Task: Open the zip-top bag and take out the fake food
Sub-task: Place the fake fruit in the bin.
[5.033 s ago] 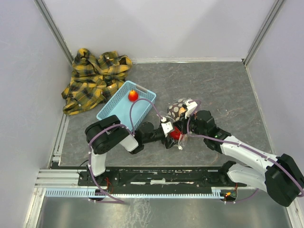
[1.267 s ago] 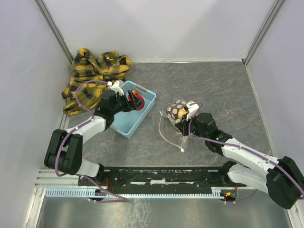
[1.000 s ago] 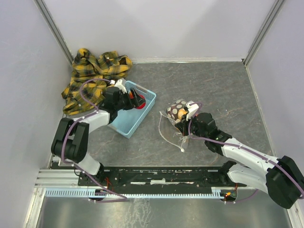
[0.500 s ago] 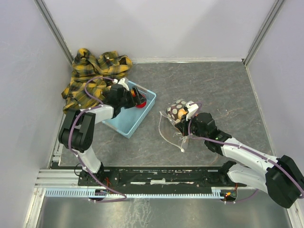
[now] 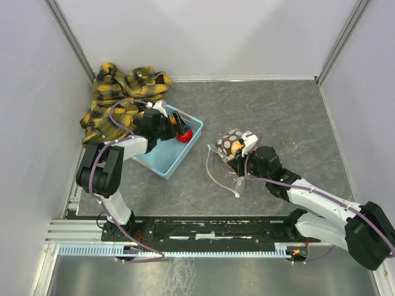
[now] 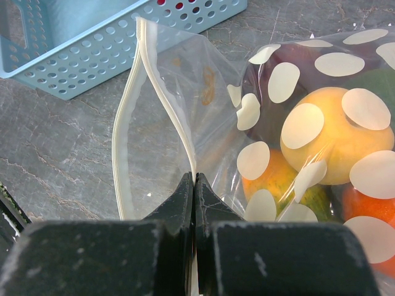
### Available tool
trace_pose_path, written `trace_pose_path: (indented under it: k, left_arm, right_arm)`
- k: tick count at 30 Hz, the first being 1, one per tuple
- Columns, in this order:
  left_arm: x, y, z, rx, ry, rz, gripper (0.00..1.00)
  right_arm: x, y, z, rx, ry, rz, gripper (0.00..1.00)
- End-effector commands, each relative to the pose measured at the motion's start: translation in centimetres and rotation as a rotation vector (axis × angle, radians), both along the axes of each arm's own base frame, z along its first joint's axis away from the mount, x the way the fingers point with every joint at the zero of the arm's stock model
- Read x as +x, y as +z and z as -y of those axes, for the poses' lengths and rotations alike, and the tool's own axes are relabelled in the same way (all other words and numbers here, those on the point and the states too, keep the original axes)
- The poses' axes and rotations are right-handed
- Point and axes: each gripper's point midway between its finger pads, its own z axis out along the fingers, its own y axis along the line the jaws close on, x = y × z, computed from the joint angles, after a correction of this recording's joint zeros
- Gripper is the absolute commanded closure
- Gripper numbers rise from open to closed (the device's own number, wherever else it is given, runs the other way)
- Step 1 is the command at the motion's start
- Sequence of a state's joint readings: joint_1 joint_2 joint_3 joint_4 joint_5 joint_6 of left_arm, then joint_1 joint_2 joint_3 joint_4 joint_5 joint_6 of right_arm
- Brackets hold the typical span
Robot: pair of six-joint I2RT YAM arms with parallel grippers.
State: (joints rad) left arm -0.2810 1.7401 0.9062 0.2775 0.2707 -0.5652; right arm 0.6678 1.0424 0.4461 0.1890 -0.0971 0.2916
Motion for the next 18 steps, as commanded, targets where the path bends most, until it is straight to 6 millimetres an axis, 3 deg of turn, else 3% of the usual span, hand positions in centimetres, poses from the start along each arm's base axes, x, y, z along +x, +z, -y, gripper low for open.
trace_pose_path:
  k: [1, 13, 18]
  left_arm:
    - [1.5, 4.1, 0.4, -0.046, 0.015, 0.095, 0.01]
    - [0.4, 7.5, -1.2, -0.049, 0.049, 0.185, 0.01]
    - [-0.9, 9.6, -3.2, -0.199, 0.110, 0.233, 0.01]
  right_arm:
    - [0.4, 1.7, -0.5, 0.042, 0.006, 0.042, 0.98]
    - [0.4, 1.9, -0.5, 0.044, 0.007, 0.047, 0.98]
    - [0.4, 2.0, -0.6, 0.046, 0.011, 0.047, 0.98]
